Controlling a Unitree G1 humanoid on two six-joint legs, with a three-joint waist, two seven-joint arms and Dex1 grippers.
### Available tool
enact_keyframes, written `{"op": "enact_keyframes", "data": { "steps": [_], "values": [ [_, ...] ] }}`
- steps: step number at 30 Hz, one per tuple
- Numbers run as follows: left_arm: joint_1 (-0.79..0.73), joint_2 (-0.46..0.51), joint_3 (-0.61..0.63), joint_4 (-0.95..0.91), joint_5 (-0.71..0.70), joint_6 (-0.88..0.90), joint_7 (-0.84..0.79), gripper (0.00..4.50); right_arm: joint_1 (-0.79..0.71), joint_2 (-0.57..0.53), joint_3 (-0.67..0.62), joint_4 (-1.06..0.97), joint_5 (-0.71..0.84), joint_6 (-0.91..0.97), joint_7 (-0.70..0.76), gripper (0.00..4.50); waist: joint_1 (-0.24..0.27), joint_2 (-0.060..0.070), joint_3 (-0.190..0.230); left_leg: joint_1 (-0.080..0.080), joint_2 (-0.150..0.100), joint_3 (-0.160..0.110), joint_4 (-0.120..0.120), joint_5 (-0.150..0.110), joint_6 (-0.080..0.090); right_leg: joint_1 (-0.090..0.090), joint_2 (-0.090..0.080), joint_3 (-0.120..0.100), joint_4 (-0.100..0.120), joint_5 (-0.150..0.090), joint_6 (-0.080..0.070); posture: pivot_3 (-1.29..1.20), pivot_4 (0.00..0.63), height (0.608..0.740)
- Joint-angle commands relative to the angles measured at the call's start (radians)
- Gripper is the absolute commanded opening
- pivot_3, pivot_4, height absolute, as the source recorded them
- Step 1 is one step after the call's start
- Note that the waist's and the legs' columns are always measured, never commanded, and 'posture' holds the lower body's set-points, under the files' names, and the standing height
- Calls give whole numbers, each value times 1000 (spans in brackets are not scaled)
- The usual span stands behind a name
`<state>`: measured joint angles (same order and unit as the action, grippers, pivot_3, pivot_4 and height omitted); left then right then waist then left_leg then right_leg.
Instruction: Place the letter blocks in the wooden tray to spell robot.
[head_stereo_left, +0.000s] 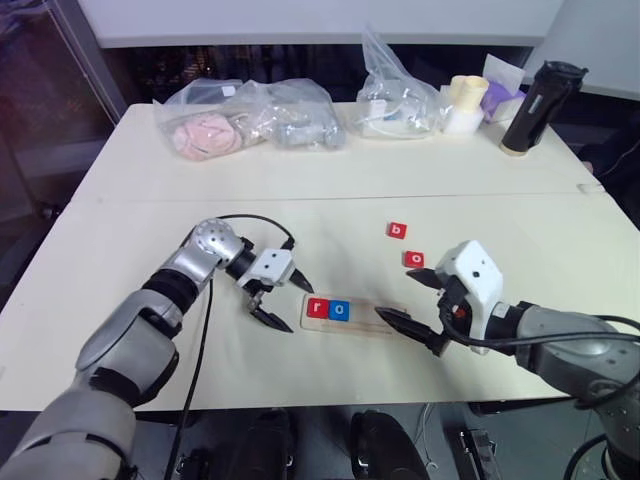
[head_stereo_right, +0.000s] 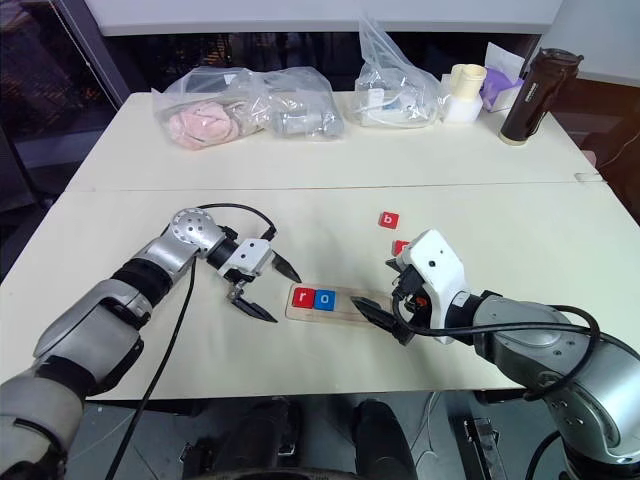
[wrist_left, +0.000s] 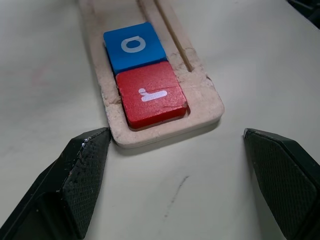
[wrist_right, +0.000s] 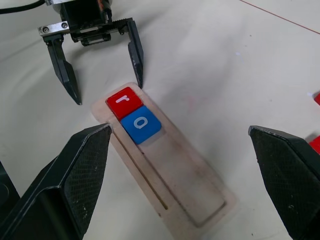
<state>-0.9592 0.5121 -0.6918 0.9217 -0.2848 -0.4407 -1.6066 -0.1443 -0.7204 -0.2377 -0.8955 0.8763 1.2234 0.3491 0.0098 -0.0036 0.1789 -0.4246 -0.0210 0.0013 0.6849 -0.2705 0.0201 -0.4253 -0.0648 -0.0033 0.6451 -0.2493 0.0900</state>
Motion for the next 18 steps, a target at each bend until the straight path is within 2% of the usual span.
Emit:
{"op": "enact_keyframes", "data": {
  "steps": [1,8,13,18],
  "values": [
    [20,16,-22,2,14,5,-8,4469,-17,-9,5,2,-12,-35,-10,4500,0,0,0,0,0,0,0,0,0,0,0,0,0,0,0,0,150,740],
    [57,44,-23,-59,-15,25,-8,4469,-104,8,60,88,-68,-74,-48,4500,-8,0,0,0,0,0,0,0,0,0,1,0,0,0,0,0,150,740],
    [54,41,28,-24,18,11,-8,4469,-294,137,177,303,-243,-68,-222,4500,-15,0,0,1,0,0,0,0,0,0,0,0,1,0,0,0,150,740],
    [47,37,126,13,49,24,-8,4469,-406,273,185,457,-348,-60,-337,4500,-19,0,0,0,0,0,0,0,0,-1,1,0,2,0,0,0,150,740]
  ]
}}
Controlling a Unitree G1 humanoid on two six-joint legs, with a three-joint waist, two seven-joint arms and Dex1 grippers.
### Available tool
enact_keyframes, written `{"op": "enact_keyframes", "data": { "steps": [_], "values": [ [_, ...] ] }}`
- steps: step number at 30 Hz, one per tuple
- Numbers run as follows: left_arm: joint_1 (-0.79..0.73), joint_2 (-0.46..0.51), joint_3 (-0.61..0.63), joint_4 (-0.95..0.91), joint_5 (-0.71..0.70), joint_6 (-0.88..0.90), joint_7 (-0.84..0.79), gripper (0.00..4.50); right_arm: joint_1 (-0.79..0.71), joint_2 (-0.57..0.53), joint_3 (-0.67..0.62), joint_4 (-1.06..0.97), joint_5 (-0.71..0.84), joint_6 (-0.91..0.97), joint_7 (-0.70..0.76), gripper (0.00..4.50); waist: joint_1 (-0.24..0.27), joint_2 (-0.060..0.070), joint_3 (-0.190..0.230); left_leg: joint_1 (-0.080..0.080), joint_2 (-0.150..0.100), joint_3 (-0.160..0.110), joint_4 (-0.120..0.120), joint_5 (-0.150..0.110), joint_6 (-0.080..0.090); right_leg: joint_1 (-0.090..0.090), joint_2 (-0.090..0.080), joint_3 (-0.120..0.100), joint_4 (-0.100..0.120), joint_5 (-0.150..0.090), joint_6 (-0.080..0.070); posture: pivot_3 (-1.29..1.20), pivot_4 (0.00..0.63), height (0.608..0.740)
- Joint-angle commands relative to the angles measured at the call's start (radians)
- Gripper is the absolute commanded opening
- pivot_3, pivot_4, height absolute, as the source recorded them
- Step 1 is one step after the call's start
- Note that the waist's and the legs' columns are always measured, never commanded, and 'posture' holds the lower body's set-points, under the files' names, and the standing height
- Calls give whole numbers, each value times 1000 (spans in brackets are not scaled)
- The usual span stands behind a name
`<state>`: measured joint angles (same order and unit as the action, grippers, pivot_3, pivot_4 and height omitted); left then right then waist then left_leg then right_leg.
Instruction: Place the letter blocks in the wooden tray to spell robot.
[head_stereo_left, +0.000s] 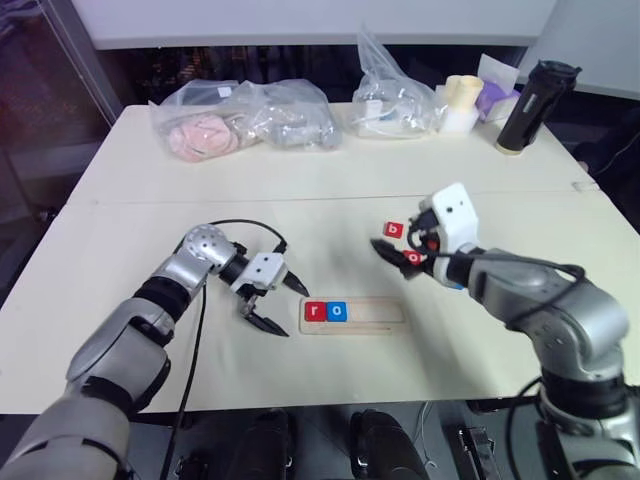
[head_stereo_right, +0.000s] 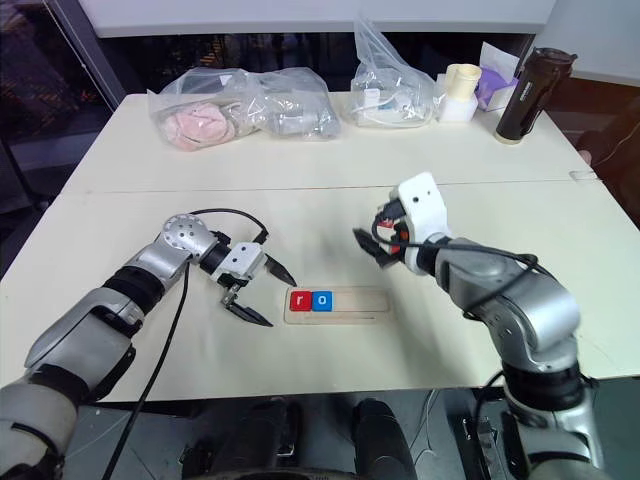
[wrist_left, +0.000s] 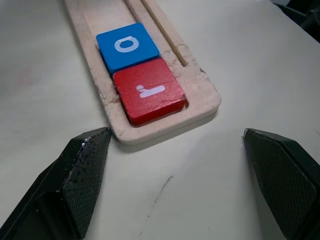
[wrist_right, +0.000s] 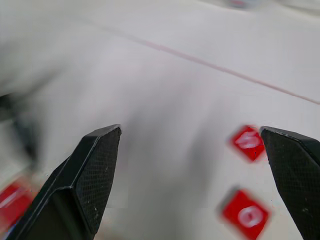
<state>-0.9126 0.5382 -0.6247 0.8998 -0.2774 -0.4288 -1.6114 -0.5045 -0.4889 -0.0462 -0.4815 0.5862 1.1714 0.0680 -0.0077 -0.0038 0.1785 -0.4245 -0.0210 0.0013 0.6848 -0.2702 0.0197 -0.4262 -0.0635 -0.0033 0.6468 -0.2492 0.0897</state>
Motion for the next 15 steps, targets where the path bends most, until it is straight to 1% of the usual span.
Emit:
{"op": "enact_keyframes", "data": {
  "steps": [1,5,12,15],
  "values": [
    [-1,15,89,34,42,29,2,4469,-68,68,0,78,-84,-15,-78,4500,-3,0,0,0,0,0,0,0,0,0,0,0,0,0,0,0,150,740],
    [55,93,245,-105,-15,161,39,4469,-139,212,13,246,-198,-61,-192,4500,-15,0,0,0,0,1,0,0,0,-2,2,1,3,0,0,0,150,740],
    [207,157,412,-455,-71,423,145,4469,-183,322,13,504,-322,-196,-232,4500,-8,0,0,-1,-1,1,-1,1,-1,-2,1,1,2,0,0,0,150,740],
    [285,173,460,-607,-93,513,196,4469,-197,345,3,595,-359,-241,-245,4500,-7,0,0,-1,-2,2,-1,1,-1,-2,0,1,1,0,0,0,150,740]
  ]
}}
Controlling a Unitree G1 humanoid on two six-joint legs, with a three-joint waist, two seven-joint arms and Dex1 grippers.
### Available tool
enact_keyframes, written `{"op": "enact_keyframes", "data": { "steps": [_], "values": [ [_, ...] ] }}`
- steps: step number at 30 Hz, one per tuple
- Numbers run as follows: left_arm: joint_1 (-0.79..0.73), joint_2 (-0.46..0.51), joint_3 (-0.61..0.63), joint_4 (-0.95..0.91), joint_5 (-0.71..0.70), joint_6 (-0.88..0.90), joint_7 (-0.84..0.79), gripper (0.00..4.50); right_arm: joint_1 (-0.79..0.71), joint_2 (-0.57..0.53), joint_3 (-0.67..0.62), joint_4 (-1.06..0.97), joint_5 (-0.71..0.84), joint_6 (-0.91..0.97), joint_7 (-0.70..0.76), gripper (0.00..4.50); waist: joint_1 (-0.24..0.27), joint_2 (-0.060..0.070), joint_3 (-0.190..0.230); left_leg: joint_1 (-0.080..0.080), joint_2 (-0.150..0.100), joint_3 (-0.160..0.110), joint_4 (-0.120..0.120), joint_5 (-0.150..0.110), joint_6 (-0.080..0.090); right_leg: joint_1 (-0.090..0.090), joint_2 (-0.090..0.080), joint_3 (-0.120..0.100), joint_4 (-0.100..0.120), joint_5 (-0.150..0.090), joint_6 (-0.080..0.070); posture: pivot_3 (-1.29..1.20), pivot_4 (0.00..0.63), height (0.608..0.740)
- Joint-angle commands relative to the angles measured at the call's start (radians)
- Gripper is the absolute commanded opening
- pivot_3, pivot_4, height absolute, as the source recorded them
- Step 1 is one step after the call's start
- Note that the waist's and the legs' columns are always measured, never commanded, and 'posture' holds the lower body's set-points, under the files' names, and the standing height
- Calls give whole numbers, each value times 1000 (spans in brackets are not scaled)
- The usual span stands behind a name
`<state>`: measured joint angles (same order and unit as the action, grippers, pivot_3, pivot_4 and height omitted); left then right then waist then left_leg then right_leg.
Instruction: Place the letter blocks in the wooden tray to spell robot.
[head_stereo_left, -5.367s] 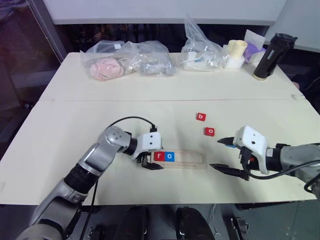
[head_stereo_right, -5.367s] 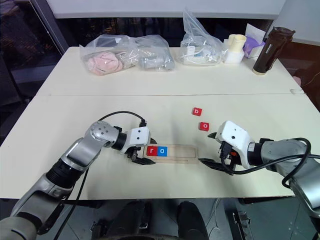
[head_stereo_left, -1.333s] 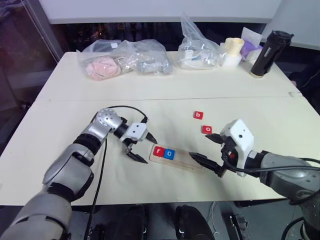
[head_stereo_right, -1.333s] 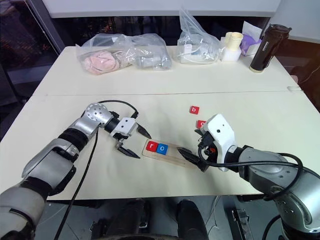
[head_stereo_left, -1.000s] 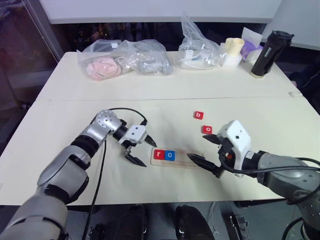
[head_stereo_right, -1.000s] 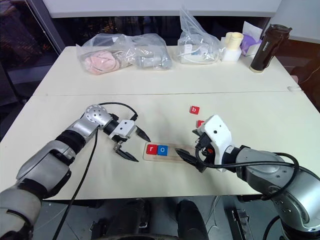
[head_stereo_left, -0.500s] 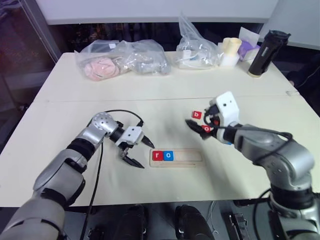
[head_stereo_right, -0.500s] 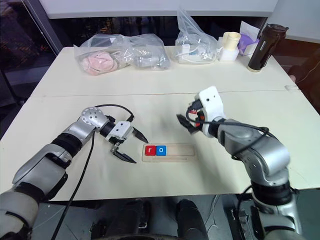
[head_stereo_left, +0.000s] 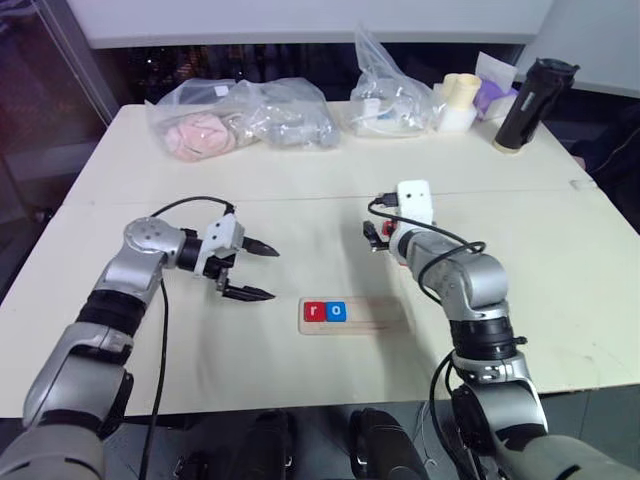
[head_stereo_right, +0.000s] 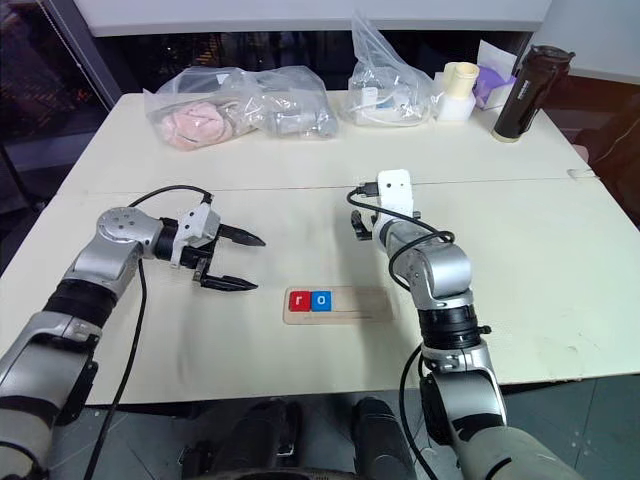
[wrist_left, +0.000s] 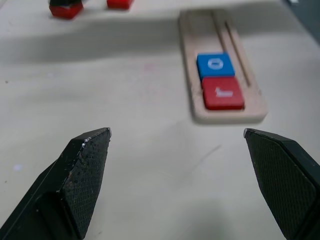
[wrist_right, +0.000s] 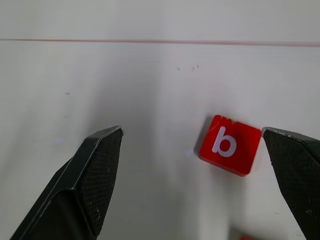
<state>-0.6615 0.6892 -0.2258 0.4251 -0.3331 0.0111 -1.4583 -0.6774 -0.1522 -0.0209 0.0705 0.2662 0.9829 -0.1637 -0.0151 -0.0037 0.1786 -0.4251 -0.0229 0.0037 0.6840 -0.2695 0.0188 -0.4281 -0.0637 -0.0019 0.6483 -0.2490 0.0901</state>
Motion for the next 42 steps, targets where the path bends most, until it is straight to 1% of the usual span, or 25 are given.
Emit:
{"op": "enact_keyframes", "data": {
  "steps": [1,4,7,11,15,16,17,18,20,22,25,28,34,36,38,42],
  "values": [
    [59,26,75,-184,-45,103,61,4469,-28,12,-20,65,-52,-65,-15,4500,-1,0,0,0,0,0,0,0,0,0,0,0,0,0,0,0,150,740],
    [123,34,104,-304,-63,169,103,4469,-38,22,-20,116,-79,-98,-15,4500,-3,0,0,0,1,0,-1,0,-1,-1,0,1,1,0,0,0,150,740],
    [165,34,122,-383,-70,214,140,4469,-53,50,-65,166,-80,-123,-39,4500,-4,0,0,1,2,0,-1,1,-2,-1,0,1,2,0,0,0,150,740],
    [178,28,134,-410,-64,234,167,4469,-92,91,-146,250,-55,-130,-66,4500,-3,0,0,4,2,-1,-1,2,-3,1,0,1,3,1,-1,0,150,740],
    [181,27,138,-423,-63,243,180,4469,-128,109,-144,290,-71,-139,-57,4500,-4,0,0,6,2,-1,-1,2,-4,3,0,1,3,1,-2,0,150,740],
    [181,27,139,-425,-64,246,181,4500,-131,113,-142,289,-73,-137,-57,3968,-5,0,0,6,2,-1,-1,2,-4,3,0,1,3,1,-2,0,150,740],
    [180,29,141,-428,-66,249,182,4500,-132,118,-140,282,-75,-132,-60,3706,-6,0,0,6,2,-1,-1,2,-4,2,0,1,3,1,-2,0,150,740],
    [178,31,144,-430,-68,252,182,4500,-131,123,-138,271,-78,-122,-63,3277,-6,0,0,6,2,-1,-1,2,-4,2,0,1,3,1,-2,0,150,740],
    [172,35,148,-432,-73,258,181,4500,-124,134,-134,242,-80,-96,-63,2174,-10,0,0,6,2,-1,-2,2,-4,2,0,1,2,1,-2,0,150,740],
    [162,37,153,-435,-78,268,177,4500,-112,141,-126,207,-88,-71,-63,1196,-15,0,0,6,3,-1,-3,2,-4,2,0,1,3,1,-2,0,150,740],
    [136,25,161,-437,-87,284,181,4500,-94,137,-113,124,-92,-4,-50,1175,-23,0,0,6,3,-1,-4,2,-4,1,0,1,3,1,-2,0,150,740],
    [123,10,158,-444,-92,290,194,4500,-75,73,-88,-40,-92,81,-1,1175,-23,1,1,5,2,-1,-4,2,-4,1,0,1,2,1,-2,0,150,740],
    [133,-25,154,-472,-104,310,224,4500,0,-94,-196,-579,6,522,117,1175,-3,2,1,1,2,-1,-4,2,-4,-2,-1,1,0,1,-2,0,150,740],
    [137,-42,152,-474,-104,316,241,4500,78,-131,-249,-716,34,614,144,1175,2,1,1,1,3,-2,-4,2,-4,-2,-1,0,0,1,-2,0,150,740],
    [144,-53,149,-483,-104,321,255,4500,171,-145,-279,-813,56,631,150,1175,5,1,1,1,3,-3,-4,2,-4,-1,-1,-1,-1,1,-2,0,150,740],
    [163,-51,139,-536,-99,325,261,4500,376,-90,-304,-1013,114,631,135,1175,-3,2,1,1,2,-3,-3,2,-4,0,-1,0,-1,1,-2,0,150,740]
  ]
}}
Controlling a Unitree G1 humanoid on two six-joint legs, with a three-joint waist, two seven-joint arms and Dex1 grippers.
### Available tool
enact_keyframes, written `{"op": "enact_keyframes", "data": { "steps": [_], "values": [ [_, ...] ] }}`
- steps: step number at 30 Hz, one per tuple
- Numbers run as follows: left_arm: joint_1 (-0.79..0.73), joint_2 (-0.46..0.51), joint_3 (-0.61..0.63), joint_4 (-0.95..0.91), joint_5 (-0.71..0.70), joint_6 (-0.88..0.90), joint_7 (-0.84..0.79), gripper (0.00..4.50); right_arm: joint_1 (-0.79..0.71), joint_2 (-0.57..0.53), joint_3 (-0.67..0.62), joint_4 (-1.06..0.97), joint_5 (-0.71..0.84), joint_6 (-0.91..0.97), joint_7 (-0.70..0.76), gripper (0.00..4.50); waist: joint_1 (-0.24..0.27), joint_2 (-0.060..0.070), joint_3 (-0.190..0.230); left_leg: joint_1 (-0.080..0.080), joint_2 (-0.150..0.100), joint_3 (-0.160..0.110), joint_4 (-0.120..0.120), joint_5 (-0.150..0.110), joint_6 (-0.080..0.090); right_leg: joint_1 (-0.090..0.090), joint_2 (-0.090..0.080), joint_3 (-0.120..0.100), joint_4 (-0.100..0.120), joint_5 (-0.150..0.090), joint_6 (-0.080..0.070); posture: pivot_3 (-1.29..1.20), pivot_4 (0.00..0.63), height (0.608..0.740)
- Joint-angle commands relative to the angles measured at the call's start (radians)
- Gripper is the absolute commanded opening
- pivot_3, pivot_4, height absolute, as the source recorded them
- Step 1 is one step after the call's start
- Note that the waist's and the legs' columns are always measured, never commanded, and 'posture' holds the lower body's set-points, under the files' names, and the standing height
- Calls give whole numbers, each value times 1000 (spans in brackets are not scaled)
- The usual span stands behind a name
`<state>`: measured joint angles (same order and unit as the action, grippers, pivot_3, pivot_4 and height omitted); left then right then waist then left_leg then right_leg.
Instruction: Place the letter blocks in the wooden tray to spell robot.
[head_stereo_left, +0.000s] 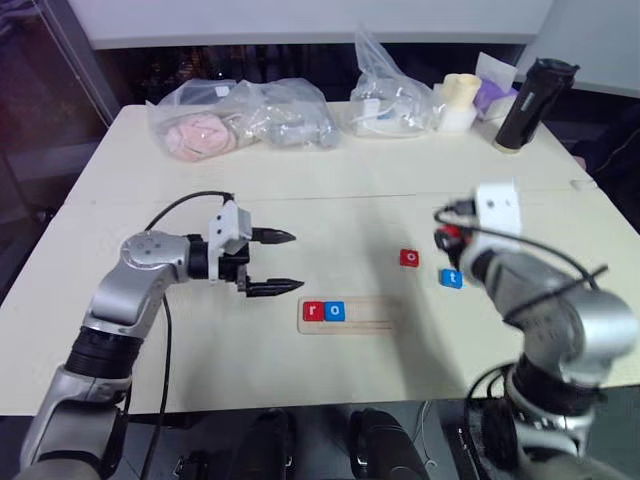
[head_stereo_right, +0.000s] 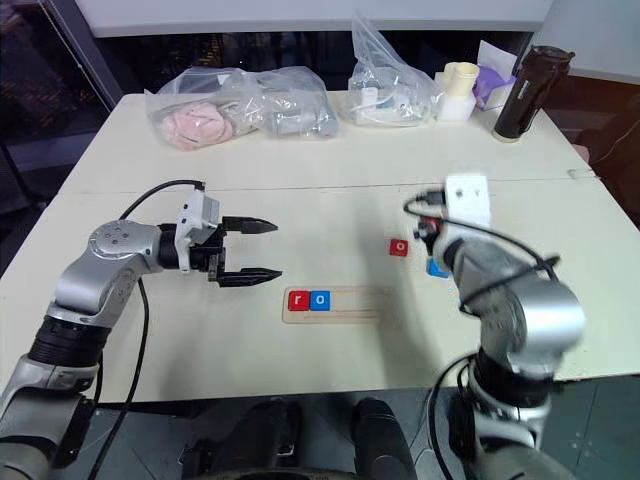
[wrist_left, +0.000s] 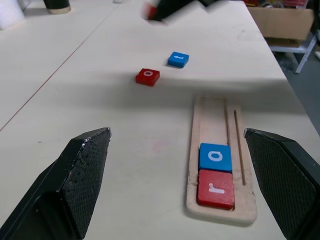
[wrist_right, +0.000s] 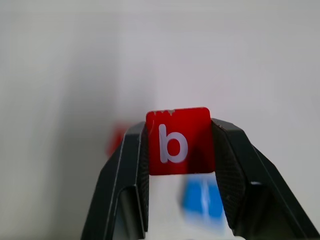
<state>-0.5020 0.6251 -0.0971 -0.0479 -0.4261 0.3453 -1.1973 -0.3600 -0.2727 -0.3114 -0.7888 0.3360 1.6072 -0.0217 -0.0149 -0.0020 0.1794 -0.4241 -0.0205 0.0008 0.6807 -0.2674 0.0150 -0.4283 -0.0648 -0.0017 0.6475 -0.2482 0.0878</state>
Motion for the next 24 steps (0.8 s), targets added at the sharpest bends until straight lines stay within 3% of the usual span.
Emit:
{"op": "enact_keyframes", "data": {
  "steps": [1,8,18,24],
  "values": [
    [5,21,7,-76,0,-14,-6,4500,97,42,-12,-188,50,7,-17,1175,-3,0,0,0,0,0,0,0,0,0,0,0,0,0,0,0,150,740],
    [15,29,12,-101,-21,22,0,4500,266,87,-6,-256,41,7,-64,1175,5,0,0,2,0,0,0,0,0,2,1,0,0,-1,-3,0,150,740],
    [38,37,8,-86,6,0,1,4500,340,97,27,-207,-3,7,-74,1175,2,0,0,2,0,0,0,0,0,1,1,0,-1,-1,-3,0,150,740],
    [55,22,5,-102,0,9,25,4500,320,4,26,-187,23,7,23,4099,3,0,0,2,0,0,0,0,0,2,1,0,-2,-2,-3,0,150,740]
  ]
}}
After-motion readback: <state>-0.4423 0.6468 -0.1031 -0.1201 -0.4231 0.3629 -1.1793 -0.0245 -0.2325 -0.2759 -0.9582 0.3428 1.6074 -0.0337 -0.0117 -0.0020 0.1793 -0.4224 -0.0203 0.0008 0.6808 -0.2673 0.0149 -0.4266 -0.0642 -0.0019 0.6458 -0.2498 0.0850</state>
